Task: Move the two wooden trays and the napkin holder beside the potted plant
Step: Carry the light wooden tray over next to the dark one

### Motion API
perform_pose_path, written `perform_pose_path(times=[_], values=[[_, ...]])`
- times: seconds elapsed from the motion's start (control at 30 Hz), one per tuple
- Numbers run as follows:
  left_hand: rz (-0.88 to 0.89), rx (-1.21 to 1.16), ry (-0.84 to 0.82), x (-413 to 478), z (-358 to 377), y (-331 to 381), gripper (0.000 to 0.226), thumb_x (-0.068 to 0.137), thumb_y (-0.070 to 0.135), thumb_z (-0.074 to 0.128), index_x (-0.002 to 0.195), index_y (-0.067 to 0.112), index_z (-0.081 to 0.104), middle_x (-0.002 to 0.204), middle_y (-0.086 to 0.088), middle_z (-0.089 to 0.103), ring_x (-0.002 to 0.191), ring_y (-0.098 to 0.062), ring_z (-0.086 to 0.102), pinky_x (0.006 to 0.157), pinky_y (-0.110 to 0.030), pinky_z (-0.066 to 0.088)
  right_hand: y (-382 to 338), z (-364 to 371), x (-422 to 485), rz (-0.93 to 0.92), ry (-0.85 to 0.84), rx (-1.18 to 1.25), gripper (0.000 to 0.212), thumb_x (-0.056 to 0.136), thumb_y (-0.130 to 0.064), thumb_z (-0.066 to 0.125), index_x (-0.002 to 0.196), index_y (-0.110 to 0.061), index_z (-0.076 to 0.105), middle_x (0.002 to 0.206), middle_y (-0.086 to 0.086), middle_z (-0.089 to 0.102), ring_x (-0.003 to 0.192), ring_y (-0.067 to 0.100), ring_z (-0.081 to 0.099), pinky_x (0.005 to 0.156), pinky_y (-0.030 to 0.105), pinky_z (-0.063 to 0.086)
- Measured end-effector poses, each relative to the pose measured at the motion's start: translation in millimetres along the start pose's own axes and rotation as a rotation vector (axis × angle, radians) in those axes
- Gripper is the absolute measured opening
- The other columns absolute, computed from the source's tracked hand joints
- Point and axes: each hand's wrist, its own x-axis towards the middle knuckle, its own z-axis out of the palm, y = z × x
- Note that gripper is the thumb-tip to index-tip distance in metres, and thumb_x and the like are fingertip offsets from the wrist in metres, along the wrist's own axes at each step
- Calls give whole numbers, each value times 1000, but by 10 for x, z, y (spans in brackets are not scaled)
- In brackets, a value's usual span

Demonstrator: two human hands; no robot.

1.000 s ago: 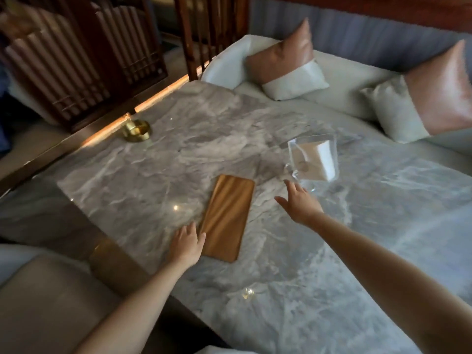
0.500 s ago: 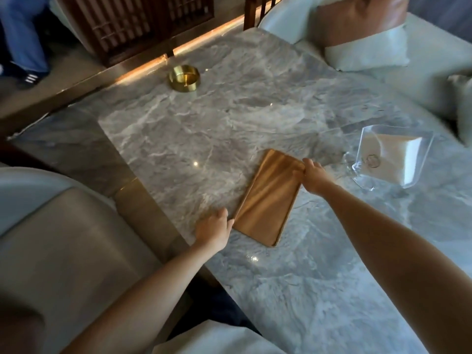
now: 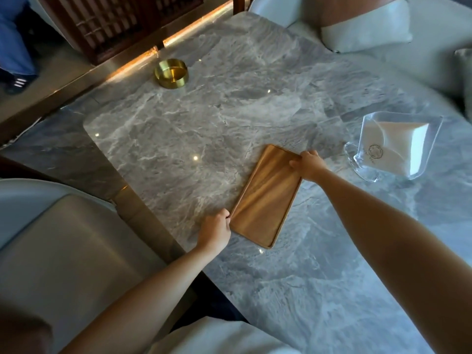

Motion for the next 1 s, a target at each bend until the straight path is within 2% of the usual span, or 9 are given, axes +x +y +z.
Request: perform_pose_path(times=[0.1,0.17,0.37,0.53,0.63,0.73,0.8,0.9,1.0], values=[[-44,-11,23,45,-32,15,26,99,12,39,106,-1,60,103,-19,70,96,-32,64,68,-32,40,62,-14,9,7,-9,-1,52,92,-34,45,130,2,42,141,23,37,127,35,41,104,40,37],[-91,-63,19,91,-69,40,27,99,11,39,109,-3,60,109,-20,68,103,-33,62,76,-36,43,129,-24,-24,14,-4,8,49,93,-31,44,126,4,45,136,25,44,125,34,42,101,38,39],[-142,-148,26,219,-157,134,27,98,11,45,116,-4,57,119,-20,64,112,-32,58,89,-35,44,479,-47,-257,81,-17,11,43,93,-29,43,112,9,52,118,26,57,105,37,54,73,34,35],[-87,-230,66,354,-221,380,29,96,9,48,120,-5,56,124,-22,62,116,-33,57,96,-36,45,793,-175,-649,165,75,170,20,92,-19,43,97,-2,52,67,9,53,79,28,53,58,33,37],[-29,-226,98,420,-247,624,32,94,8,51,123,-4,55,125,-24,61,117,-34,57,98,-36,44,1040,-192,-871,249,94,277,16,91,-14,42,88,0,51,58,10,60,73,29,63,62,31,46],[34,-210,92,411,-197,932,36,92,8,52,127,-2,54,126,-25,59,118,-35,55,98,-37,43,1349,-166,-1116,341,184,479,30,92,-14,43,62,-14,43,24,-9,51,26,1,51,54,24,45],[74,-213,61,367,-99,1139,39,90,7,52,128,-1,53,123,-28,59,117,-37,54,100,-39,43,1545,-163,-1358,392,228,561,31,92,-13,41,61,-16,40,21,-21,46,19,-1,45,54,23,45],[124,-194,-10,253,111,1455,45,87,8,52,132,1,48,125,-28,57,120,-38,51,105,-42,42,1864,-147,-1733,462,253,611,18,88,-9,36,71,-11,43,17,-4,44,17,5,44,52,17,44],[190,-160,-93,56,342,1810,48,88,11,51,135,2,45,132,-25,51,125,-37,47,108,-43,40,2240,-118,-2085,523,315,683,17,90,-9,36,74,-8,44,28,-2,50,17,6,44,53,25,45]])
